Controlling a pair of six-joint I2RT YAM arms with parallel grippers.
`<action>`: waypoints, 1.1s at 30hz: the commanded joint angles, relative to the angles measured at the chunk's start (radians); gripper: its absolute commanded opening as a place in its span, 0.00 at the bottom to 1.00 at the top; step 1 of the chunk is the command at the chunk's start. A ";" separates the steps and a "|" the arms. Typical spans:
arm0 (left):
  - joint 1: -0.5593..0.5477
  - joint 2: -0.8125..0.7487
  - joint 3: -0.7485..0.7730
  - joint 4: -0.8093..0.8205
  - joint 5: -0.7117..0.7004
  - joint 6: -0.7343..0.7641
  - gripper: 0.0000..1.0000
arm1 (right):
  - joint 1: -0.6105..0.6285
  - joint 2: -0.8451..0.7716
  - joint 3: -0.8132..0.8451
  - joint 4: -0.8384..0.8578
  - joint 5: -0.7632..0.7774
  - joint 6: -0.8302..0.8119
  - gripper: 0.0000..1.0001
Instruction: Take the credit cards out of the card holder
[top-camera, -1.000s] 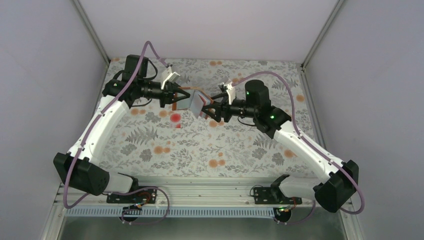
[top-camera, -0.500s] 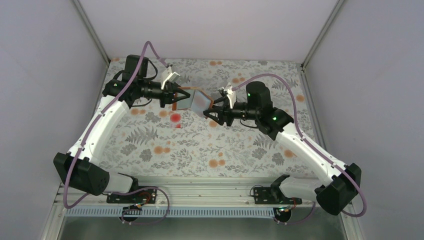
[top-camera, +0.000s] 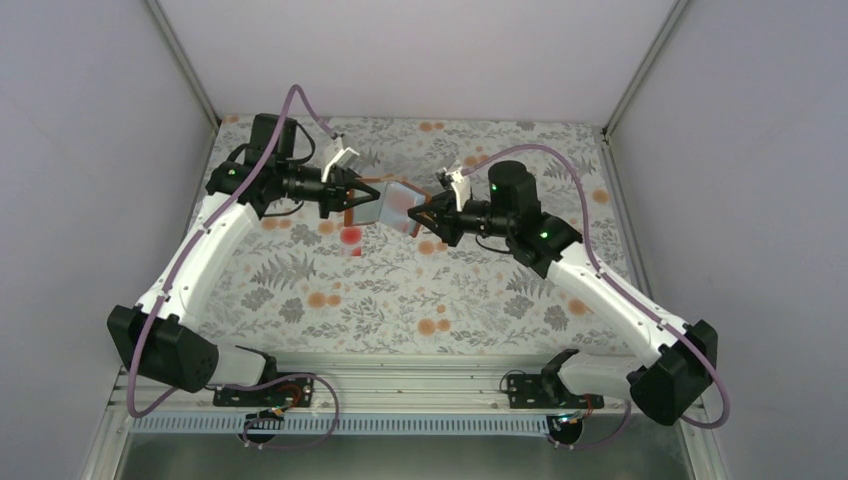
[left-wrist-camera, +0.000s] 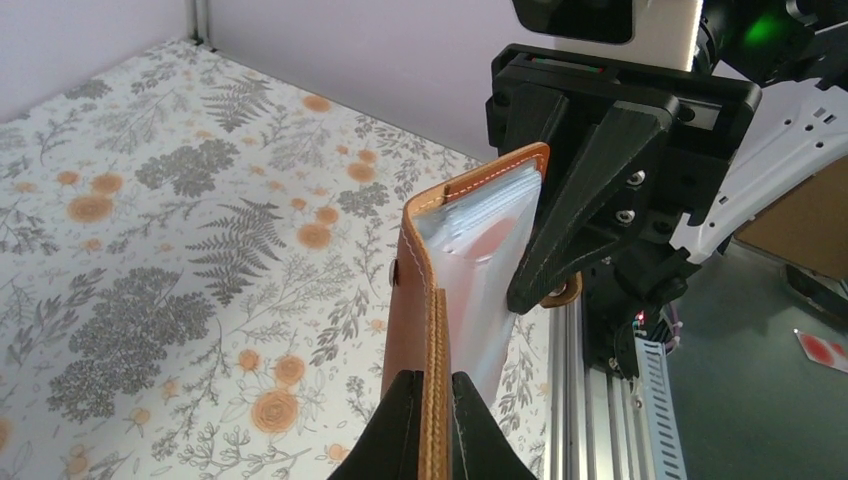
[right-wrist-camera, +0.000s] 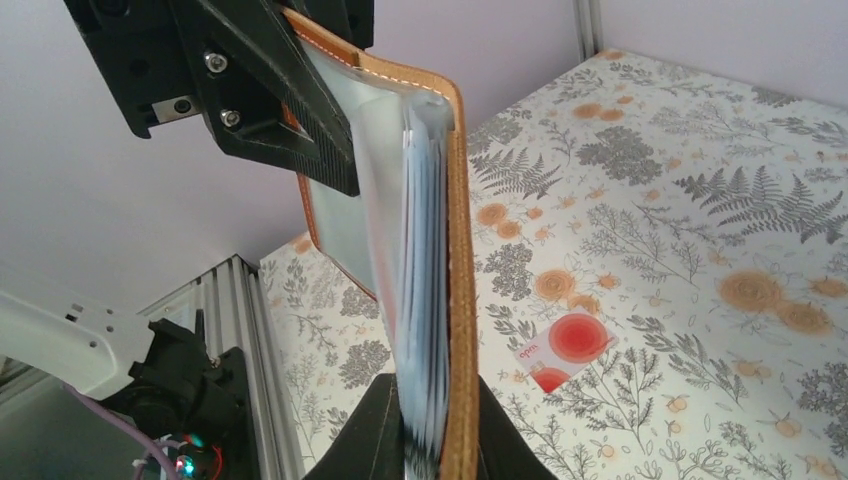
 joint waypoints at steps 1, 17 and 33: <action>-0.006 -0.039 -0.021 0.019 0.081 0.009 0.05 | 0.006 0.047 0.036 0.045 0.020 0.039 0.04; -0.073 -0.009 -0.055 0.063 -0.141 -0.017 0.52 | 0.041 0.080 0.073 0.034 -0.114 0.005 0.04; -0.080 -0.008 -0.046 0.013 0.045 0.044 0.03 | 0.039 0.051 0.070 0.009 -0.214 -0.070 0.04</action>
